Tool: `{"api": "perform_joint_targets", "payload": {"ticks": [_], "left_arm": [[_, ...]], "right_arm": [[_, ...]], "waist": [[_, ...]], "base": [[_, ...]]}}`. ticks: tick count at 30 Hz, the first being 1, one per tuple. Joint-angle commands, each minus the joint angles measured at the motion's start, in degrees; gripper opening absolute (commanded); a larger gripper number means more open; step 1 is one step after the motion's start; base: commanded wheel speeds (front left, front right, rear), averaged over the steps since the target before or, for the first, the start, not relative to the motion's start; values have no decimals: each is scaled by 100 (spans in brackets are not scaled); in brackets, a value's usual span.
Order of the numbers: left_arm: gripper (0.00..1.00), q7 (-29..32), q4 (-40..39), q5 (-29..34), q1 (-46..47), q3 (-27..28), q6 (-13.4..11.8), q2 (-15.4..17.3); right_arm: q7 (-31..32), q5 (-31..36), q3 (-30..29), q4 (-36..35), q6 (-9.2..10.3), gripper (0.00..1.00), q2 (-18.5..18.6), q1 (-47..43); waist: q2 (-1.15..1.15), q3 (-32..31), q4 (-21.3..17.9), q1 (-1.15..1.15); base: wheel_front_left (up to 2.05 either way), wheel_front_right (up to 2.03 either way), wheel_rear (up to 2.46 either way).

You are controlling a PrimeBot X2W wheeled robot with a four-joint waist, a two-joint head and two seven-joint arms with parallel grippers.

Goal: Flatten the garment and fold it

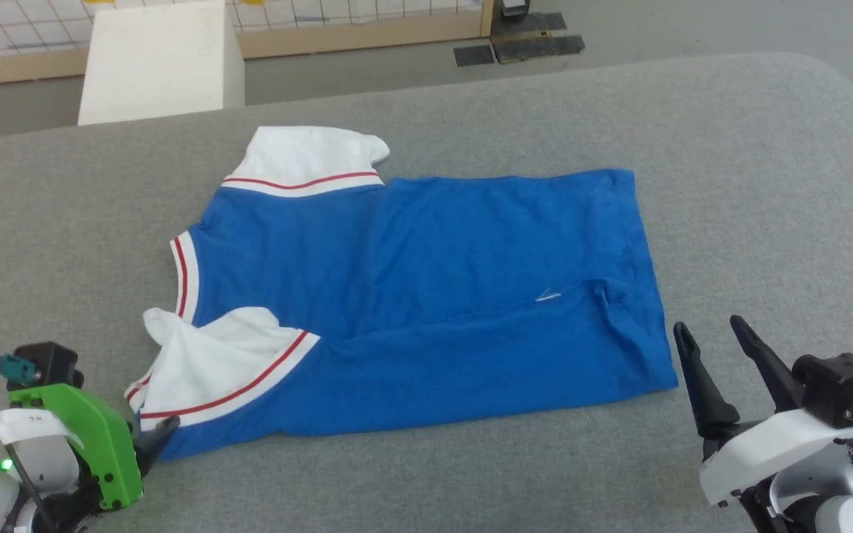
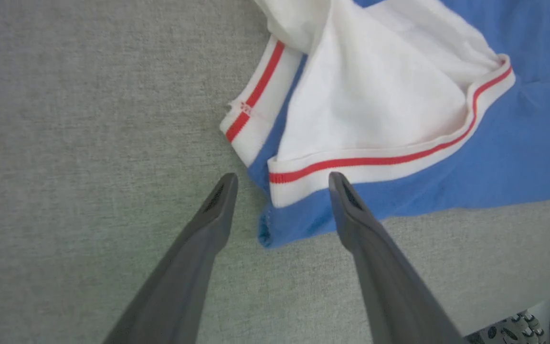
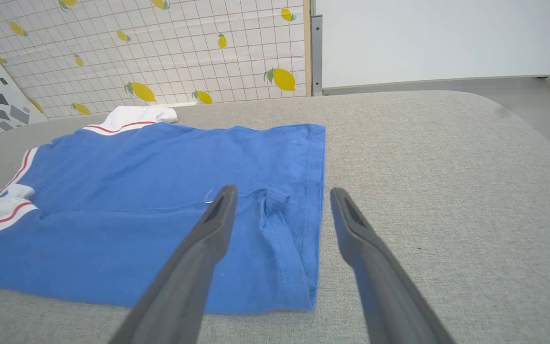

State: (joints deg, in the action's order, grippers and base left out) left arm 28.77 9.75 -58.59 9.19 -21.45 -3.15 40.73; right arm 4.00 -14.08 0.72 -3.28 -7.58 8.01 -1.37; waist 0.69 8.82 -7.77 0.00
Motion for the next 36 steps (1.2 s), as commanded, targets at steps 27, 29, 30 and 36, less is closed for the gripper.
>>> {"api": "perform_joint_targets", "payload": {"ticks": [27,29,30,36], "left_arm": [[0,-423,335,622,363,-560,-5,-501],[0,-495,138,683,382,-538,-43,-467],[0,-526,23,723,393,-534,-70,-453],[0,-573,-429,889,495,-574,-161,-425]], "right_arm": [[2297,-1429,-70,605,9,100,809,576],[2684,-1634,47,804,9,100,930,747],[2848,-1715,119,906,9,100,984,852],[3359,-1997,477,1527,9,100,1087,1483]], "waist": [[-69,338,167,0],[-69,381,240,0],[-69,406,283,0],[-69,604,454,0]], "base": [[0,0,0],[0,0,0],[0,0,0],[0,0,0]]}}
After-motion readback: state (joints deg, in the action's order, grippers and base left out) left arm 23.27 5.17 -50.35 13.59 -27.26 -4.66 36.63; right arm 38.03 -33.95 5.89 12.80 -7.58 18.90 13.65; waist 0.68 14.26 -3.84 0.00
